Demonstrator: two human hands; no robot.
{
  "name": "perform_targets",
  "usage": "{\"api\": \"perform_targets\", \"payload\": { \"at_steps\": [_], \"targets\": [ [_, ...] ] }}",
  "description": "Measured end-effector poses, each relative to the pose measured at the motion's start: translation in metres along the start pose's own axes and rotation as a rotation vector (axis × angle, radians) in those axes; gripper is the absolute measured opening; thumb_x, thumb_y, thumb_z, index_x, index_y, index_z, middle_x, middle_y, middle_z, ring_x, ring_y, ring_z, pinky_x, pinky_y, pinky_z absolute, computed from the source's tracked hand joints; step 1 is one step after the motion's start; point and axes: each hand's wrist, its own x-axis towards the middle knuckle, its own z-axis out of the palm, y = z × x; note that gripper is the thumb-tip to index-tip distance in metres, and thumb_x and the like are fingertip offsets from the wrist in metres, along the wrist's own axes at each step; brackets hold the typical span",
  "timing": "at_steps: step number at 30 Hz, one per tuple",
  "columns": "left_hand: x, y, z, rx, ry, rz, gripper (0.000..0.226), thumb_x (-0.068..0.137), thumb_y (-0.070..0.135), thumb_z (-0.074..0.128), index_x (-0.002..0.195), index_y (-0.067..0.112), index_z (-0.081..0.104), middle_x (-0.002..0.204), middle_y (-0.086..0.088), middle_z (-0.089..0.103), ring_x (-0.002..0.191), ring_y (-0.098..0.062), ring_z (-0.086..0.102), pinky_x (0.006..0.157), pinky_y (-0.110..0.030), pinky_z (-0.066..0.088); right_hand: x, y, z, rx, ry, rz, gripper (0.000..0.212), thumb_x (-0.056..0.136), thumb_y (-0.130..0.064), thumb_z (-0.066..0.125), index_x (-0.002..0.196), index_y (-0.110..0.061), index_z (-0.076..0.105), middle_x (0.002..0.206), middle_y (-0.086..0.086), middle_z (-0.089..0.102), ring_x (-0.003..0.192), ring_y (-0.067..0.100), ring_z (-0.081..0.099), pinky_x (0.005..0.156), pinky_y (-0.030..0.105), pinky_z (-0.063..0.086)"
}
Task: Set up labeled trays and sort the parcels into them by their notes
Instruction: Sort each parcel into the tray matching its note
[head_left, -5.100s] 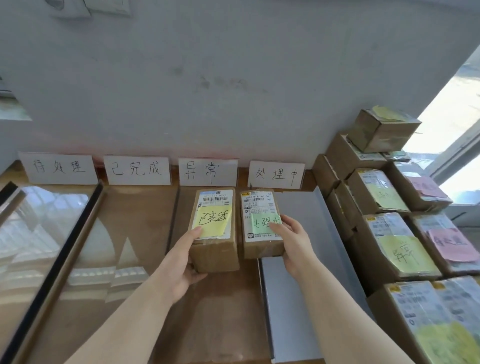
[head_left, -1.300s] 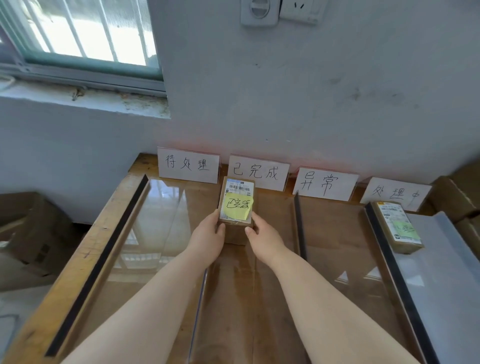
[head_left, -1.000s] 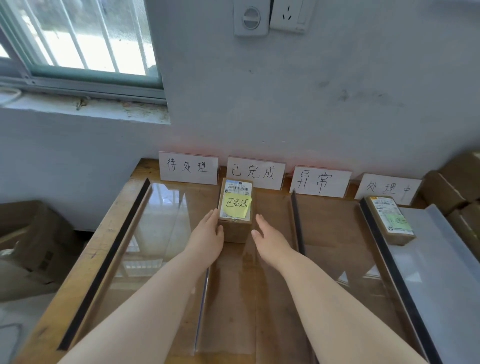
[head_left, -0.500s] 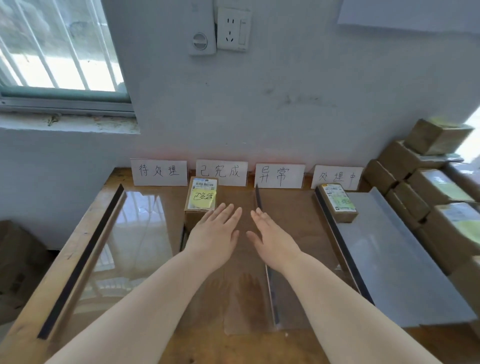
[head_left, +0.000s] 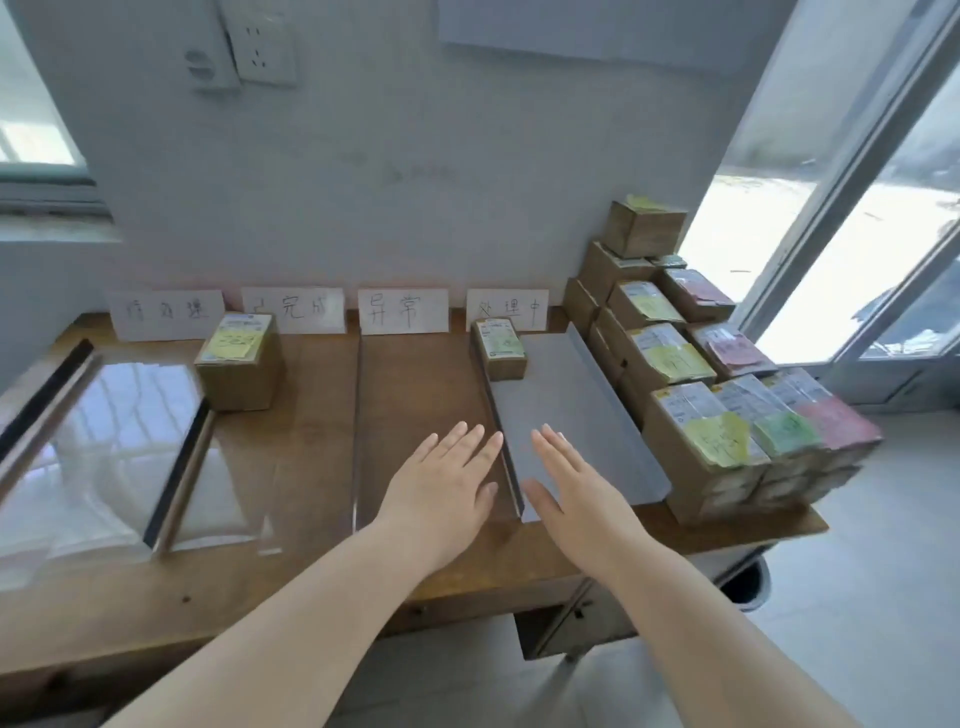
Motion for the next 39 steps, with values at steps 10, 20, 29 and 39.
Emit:
{"api": "perform_targets", "payload": {
  "at_steps": [10, 20, 29, 39],
  "targets": [
    [0.013, 0.110, 0.013, 0.017, 0.004, 0.114, 0.058, 0.103, 0.043, 0.023, 0.153, 0.028, -0.002, 0.161, 0.005, 0.002, 0.148, -0.011, -0.004, 0.118, -0.032, 0.000, -0.072, 0.083, -0.039, 0.118, 0.078, 0.068, 0.062, 0.100, -0.040, 0.038, 0.153, -0.031, 0.007, 0.159, -0.016, 0.001, 0.146, 0.006, 0.004, 0.114, 0.023, 0.018],
    [0.097, 0.136, 0.026, -0.110, -0.029, 0.115, 0.057, 0.102, 0.043, 0.022, 0.152, 0.030, -0.003, 0.161, 0.008, 0.002, 0.147, -0.008, -0.005, 0.117, -0.027, -0.002, -0.035, 0.146, -0.077, 0.240, 0.214, 0.146, 0.060, 0.098, -0.044, 0.038, 0.151, -0.038, 0.011, 0.157, -0.021, 0.009, 0.144, 0.006, 0.017, 0.112, 0.024, 0.025],
    [0.179, 0.157, 0.051, -0.315, -0.161, 0.090, 0.058, 0.102, 0.040, 0.029, 0.153, 0.029, 0.003, 0.160, 0.009, 0.008, 0.147, -0.007, 0.001, 0.119, -0.028, 0.007, 0.001, 0.213, -0.108, 0.294, 0.319, 0.331, 0.055, 0.099, -0.040, 0.040, 0.149, -0.035, 0.019, 0.155, -0.010, 0.024, 0.143, 0.015, 0.024, 0.108, 0.039, 0.041],
    [0.196, 0.175, 0.072, -0.444, -0.279, -0.134, 0.066, 0.100, 0.047, 0.029, 0.152, 0.028, -0.006, 0.161, 0.006, 0.004, 0.147, -0.009, 0.004, 0.119, -0.030, 0.014, 0.032, 0.274, -0.121, 0.298, 0.271, 0.301, 0.054, 0.098, -0.035, 0.045, 0.149, -0.029, 0.026, 0.152, -0.008, 0.034, 0.141, 0.012, 0.028, 0.112, 0.033, 0.032]
  ]
}}
